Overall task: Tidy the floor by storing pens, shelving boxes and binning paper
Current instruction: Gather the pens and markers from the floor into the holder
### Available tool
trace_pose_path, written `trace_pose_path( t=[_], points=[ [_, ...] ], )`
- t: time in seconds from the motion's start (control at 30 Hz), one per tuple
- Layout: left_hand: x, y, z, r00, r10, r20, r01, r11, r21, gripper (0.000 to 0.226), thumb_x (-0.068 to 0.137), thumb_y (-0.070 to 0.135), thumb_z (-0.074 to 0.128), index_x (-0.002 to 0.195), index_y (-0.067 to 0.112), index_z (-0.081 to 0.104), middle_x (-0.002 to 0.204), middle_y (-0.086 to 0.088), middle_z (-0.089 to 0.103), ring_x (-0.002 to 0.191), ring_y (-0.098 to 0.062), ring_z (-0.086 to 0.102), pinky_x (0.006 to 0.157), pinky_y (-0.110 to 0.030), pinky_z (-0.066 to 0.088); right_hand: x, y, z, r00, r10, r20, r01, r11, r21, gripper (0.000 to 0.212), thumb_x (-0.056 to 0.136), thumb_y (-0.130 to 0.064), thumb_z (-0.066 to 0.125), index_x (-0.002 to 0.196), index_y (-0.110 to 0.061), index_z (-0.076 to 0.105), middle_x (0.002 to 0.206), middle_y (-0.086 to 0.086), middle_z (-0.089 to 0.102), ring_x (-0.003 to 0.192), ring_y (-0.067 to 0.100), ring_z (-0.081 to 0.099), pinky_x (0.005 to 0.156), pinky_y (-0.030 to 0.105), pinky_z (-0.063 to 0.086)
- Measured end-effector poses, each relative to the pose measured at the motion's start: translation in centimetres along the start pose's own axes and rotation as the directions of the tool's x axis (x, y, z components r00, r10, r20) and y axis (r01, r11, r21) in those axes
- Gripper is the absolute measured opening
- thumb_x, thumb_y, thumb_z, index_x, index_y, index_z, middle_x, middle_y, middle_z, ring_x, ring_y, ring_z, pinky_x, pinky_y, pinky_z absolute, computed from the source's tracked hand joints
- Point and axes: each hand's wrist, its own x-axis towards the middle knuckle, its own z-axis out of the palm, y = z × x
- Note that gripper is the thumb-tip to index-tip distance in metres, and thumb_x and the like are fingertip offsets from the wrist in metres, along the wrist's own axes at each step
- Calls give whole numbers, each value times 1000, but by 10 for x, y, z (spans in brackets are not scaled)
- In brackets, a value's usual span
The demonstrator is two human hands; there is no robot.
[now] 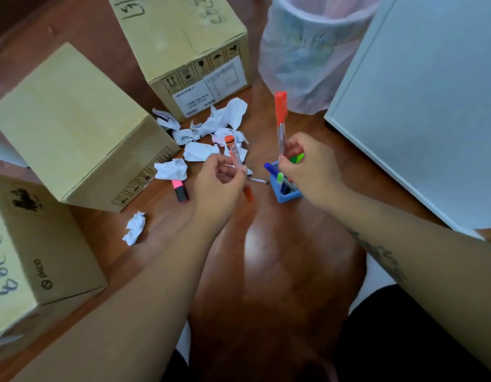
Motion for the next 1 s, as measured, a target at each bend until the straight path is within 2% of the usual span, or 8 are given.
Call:
trace_pose_path(
  t=[0.17,0.27,0.33,0.43,0.57,0.63,0.73,1.0],
  points=[
    [2,14,30,990,130,51,-132,991,37,18,84,18,71,89,10,56,86,-14,70,78,-27,68,69,-30,55,-8,33,-18,998,47,51,-47,999,-5,16,81,-17,68,91,-28,62,86,-7,66,78,7,60,65,17,44],
    [4,23,42,978,195,80,-199,979,38,17,85,13,71,85,15,54,85,-17,68,79,-30,67,66,-22,52,-9,48,-16,996,69,53,-66,996,-55,12,83,-18,68,95,-20,66,91,0,63,82,12,56,62,21,36],
    [5,26,47,972,209,109,-214,976,40,18,85,11,71,84,17,54,84,-17,68,78,-32,66,65,-23,52,-7,58,-12,995,80,61,-75,994,-80,15,84,-14,67,99,-13,68,91,3,59,81,14,53,56,13,34],
    [6,26,52,970,197,142,-208,976,67,19,85,13,71,83,20,54,79,-4,66,70,-22,60,65,-26,51,-4,69,-7,994,87,71,-78,990,-116,15,84,-11,67,99,-11,68,89,5,56,77,15,49,53,3,31],
    [6,15,58,968,130,215,-159,980,121,14,86,15,72,92,10,60,81,3,63,73,-12,55,67,-24,50,1,77,-6,992,80,95,-63,984,-168,20,82,-15,69,102,-17,69,96,8,59,78,16,52,57,16,32],
    [5,8,60,968,112,224,-148,978,150,16,85,14,73,94,9,61,82,5,64,72,-9,56,66,-18,48,2,76,-9,991,77,110,-58,985,-162,28,82,-16,70,110,-19,67,97,5,55,80,14,50,57,13,30],
    [4,1,63,976,91,196,-131,970,206,16,83,15,74,93,16,61,85,8,65,76,-13,60,71,-25,50,4,76,-16,990,91,110,-76,989,-129,34,82,-17,73,114,-17,62,98,0,52,82,11,49,58,12,32],
    [2,-2,56,992,72,100,-89,979,183,22,83,26,77,98,14,66,94,-8,68,72,-13,58,62,-18,47,23,58,-22,1000,-23,10,24,994,-105,34,82,-26,73,113,-18,61,91,-2,51,78,7,46,61,10,33]
  ],
)
